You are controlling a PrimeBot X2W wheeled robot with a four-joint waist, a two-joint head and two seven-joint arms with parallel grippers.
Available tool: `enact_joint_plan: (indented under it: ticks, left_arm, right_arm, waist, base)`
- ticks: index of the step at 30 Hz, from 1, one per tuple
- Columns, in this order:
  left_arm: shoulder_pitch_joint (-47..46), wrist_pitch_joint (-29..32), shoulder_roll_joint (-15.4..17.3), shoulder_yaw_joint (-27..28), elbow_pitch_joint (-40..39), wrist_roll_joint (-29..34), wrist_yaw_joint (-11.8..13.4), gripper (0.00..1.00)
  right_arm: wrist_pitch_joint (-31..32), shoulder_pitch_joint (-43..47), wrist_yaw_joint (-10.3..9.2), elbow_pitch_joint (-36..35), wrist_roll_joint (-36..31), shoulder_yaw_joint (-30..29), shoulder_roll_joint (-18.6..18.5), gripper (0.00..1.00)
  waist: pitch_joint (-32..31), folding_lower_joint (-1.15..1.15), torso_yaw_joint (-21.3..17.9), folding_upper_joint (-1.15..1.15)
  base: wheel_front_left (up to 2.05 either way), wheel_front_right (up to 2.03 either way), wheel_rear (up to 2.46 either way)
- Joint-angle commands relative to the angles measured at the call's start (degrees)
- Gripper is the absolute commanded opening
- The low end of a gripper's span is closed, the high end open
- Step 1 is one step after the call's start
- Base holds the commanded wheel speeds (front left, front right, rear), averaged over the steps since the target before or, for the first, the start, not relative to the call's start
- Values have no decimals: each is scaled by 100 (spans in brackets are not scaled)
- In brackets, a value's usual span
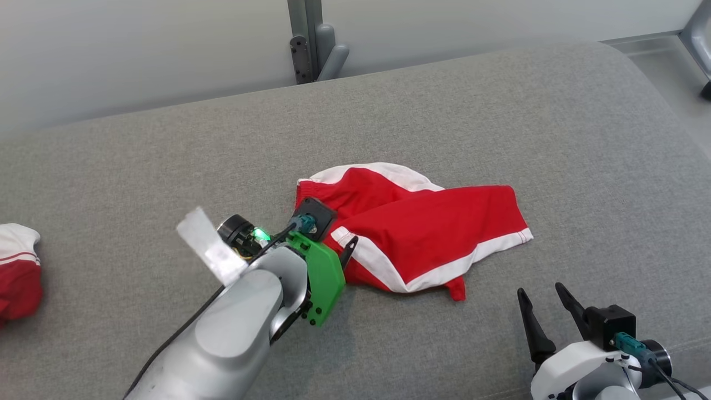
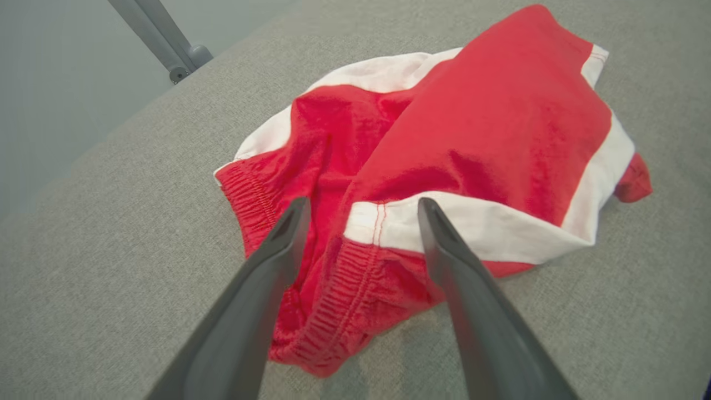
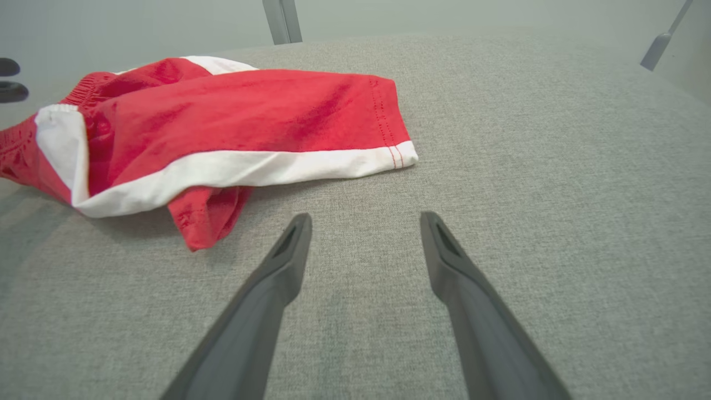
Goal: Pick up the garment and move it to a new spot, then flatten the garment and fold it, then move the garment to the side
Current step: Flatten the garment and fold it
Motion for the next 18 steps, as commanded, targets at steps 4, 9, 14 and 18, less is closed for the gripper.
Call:
enact_joint_plan:
  ticks: [4,9,14,18]
  left_arm:
    - [-476,806,166,-352,226,-412,6,100]
    - [-757,1326,160,-542,336,-733,5,100]
    - [-927,1541,102,-799,288,-1103,5,100]
    - [-1043,1711,120,-945,317,-1311,5,87]
  right_arm:
    - [-4,-58,-6,-1,-68,48,5,100]
    - [-4,-95,-6,-17,-91,83,19,100]
    - [-4,-158,-6,22,-100,137,6,100]
    - [-4,-200,-6,13,-105,179,9,100]
  waist:
    - [67,0,-58,0]
    - [120,0,-94,0]
    - [178,0,-107,0]
    - [211,0,-132,0]
  base:
    - [0,0,0]
    - [0,0,0]
    - [0,0,0]
    - [0,0,0]
